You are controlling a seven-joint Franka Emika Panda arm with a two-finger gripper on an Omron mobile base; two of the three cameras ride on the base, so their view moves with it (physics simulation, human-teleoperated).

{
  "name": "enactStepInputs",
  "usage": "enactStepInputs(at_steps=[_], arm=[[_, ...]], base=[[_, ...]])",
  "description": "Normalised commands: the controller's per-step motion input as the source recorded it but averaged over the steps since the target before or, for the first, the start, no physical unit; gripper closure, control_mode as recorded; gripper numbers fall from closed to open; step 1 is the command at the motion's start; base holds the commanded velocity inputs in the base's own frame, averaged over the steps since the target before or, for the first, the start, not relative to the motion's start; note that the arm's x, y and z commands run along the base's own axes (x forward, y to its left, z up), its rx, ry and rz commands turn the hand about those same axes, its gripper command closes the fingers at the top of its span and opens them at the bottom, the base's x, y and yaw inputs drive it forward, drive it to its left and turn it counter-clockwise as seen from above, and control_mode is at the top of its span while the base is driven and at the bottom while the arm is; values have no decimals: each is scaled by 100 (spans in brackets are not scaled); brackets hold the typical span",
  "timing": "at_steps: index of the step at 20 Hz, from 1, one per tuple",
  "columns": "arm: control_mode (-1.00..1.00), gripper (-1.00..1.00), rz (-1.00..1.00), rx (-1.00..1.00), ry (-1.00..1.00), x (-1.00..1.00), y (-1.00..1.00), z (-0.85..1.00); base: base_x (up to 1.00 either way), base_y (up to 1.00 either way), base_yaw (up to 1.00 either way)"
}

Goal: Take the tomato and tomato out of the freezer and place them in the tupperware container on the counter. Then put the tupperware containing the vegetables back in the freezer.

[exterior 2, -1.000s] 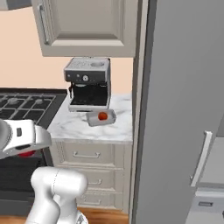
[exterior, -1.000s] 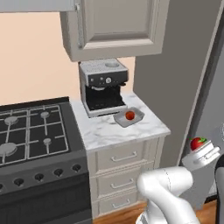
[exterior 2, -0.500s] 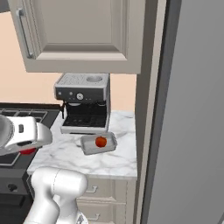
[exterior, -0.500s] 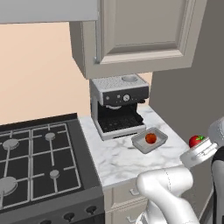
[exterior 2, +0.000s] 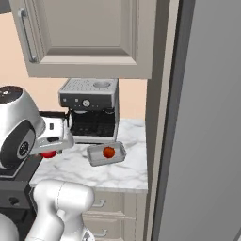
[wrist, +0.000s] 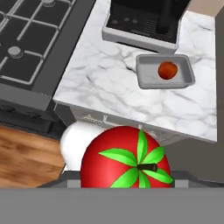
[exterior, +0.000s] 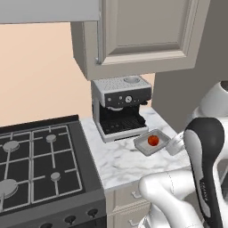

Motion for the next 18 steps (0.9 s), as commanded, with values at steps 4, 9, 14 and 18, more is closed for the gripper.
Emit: enactStepInputs(at_steps=[4,9,14,18], arm=[[-100,100,-2,1,19,100,-3,-77],[-100,100,-4,2,14,100,-17,-65],[-100,100,-4,0,2,81,-6,-38],[-100,100,-7,0,-1,62,0,-41]], base=[[0,0,0],[0,0,0],[0,0,0],[0,0,0]])
